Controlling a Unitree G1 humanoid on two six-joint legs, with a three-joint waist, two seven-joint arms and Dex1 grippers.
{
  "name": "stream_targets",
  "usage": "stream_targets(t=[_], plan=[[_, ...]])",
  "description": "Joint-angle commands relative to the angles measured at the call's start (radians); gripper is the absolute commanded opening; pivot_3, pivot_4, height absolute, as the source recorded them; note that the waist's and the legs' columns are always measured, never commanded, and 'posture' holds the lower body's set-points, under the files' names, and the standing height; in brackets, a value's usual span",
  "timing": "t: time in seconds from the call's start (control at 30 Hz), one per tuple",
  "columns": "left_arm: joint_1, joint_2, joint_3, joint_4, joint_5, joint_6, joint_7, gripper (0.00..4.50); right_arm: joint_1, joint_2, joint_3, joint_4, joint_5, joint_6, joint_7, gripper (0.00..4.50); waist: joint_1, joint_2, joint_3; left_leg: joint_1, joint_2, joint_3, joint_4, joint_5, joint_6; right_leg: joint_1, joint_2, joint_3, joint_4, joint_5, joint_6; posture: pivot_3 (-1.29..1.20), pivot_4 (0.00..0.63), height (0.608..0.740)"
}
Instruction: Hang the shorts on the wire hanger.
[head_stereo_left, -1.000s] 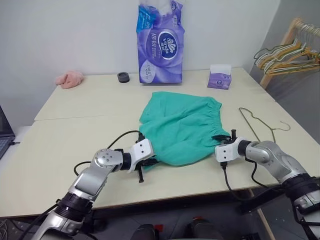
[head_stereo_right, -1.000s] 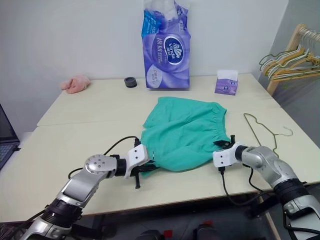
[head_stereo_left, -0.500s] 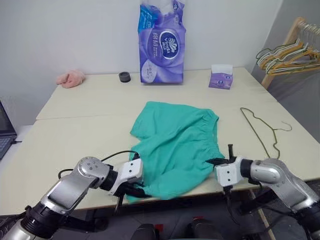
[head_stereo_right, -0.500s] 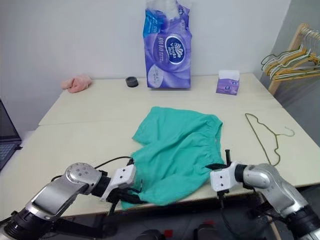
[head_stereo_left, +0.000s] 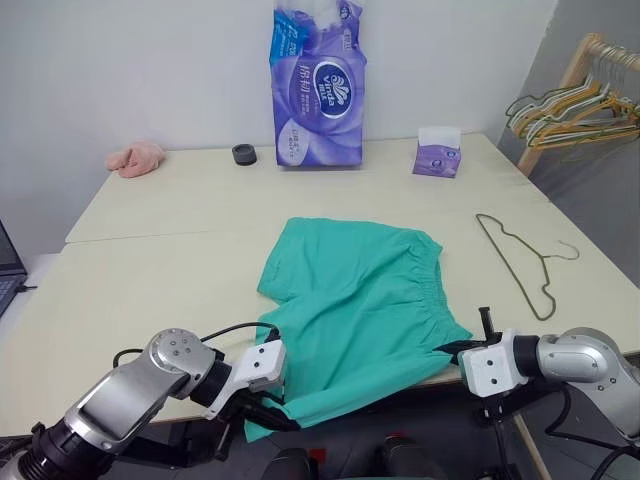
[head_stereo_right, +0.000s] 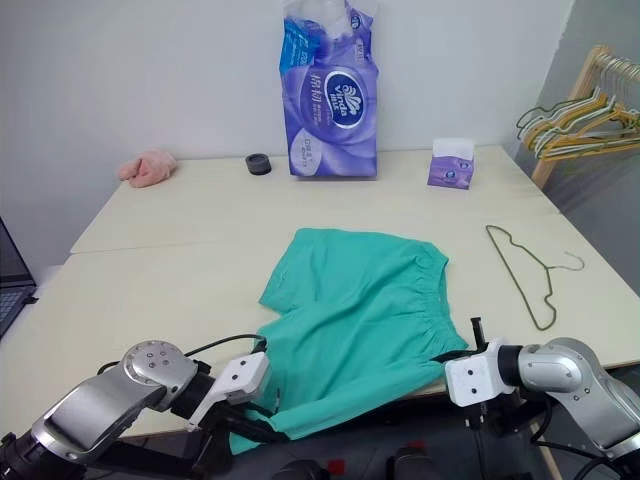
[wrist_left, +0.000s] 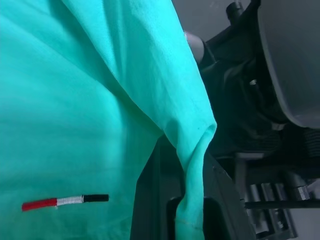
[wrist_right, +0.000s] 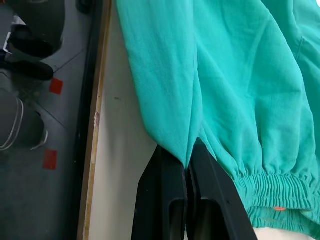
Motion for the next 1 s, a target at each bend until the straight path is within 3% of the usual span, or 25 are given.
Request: stream_targets(t=[0.03,0.2,0.23,0.3,0.53,0.67,0.73,0.93,1.0], plan=[[0.012,0.021,0.011,-0.042,-0.035,0.007,-0.015,0.0,-0.014,-0.001,-0.015,-0.04,0.026,0.02,0.027,0.04,0.0,0.0,0.0,0.0,0.0,0.0,0.0,0.0,0.0,0.0,0.0,0.0,0.0,0.0,0.0,-0.09,0.044,0.74],[0.012,0.012,0.001,-0.028,-0.044,0.018,-0.005,0.0,-0.016,-0.006,-0.009,-0.077,0.059,0.078,0.079,0.04,0.001,0.0,0.0,0.0,0.0,0.0,0.0,0.0,0.0,0.0,0.0,0.0,0.0,0.0,0.0,-0.1,0.044,0.74],[0.008,0.007,0.003,-0.022,-0.047,0.027,0.001,0.0,-0.015,-0.009,-0.014,-0.088,0.068,0.09,0.087,0.21,0.001,0.0,0.0,0.0,0.0,0.0,0.0,0.0,0.0,0.0,0.0,0.0,0.0,0.0,0.0,-0.09,0.044,0.74],[-0.001,-0.006,0.009,-0.006,-0.049,0.035,0.012,0.44,-0.015,-0.021,-0.024,-0.106,0.086,0.119,0.112,0.62,0.002,0.0,0.0,0.0,0.0,0.0,0.0,0.0,0.0,0.0,0.0,0.0,0.0,0.0,0.0,-0.1,0.043,0.74],[-0.006,-0.023,0.016,-0.006,-0.073,0.048,0.017,2.47,0.0,-0.11,-0.091,-0.167,0.18,0.238,0.21,3.05,0.002,0.0,0.0,0.0,0.0,0.0,0.0,0.0,0.0,0.0,0.0,0.0,0.0,0.0,0.0,-0.1,0.038,0.74],[-0.014,-0.091,0.077,-0.025,-0.165,0.076,0.058,3.69,0.009,-0.142,-0.215,-0.162,0.278,0.333,0.225,4.41,0.002,0.0,0.0,0.0,0.0,0.0,0.0,0.0,0.0,0.0,0.0,0.0,0.0,0.0,0.0,-0.11,0.039,0.74],[-0.031,-0.143,0.124,-0.038,-0.231,0.094,0.09,4.27,0.004,-0.136,-0.309,-0.143,0.352,0.416,0.212,4.5,0.002,-0.001,0.001,0.0,0.0,0.0,0.0,0.0,0.0,0.0,-0.001,0.0,0.0,0.0,0.001,-0.11,0.04,0.74],[-0.144,-0.275,0.204,-0.022,-0.319,0.15,0.236,4.27,-0.015,-0.001,-0.509,-0.066,0.446,0.649,0.011,4.5,0.003,-0.003,0.001,0.0,0.0,-0.001,0.001,0.0,0.0,0.001,0.0,0.0,0.0,0.001,0.001,-0.11,0.037,0.74],[-0.188,-0.306,0.195,-0.005,-0.261,0.1,0.284,4.27,-0.014,0.072,-0.576,-0.031,0.461,0.73,-0.091,4.5,0.005,-0.003,0.001,-0.001,-0.001,-0.001,0.001,0.0,0.0,0.001,-0.001,0.0,0.0,0.001,0.001,-0.11,0.036,0.74]])
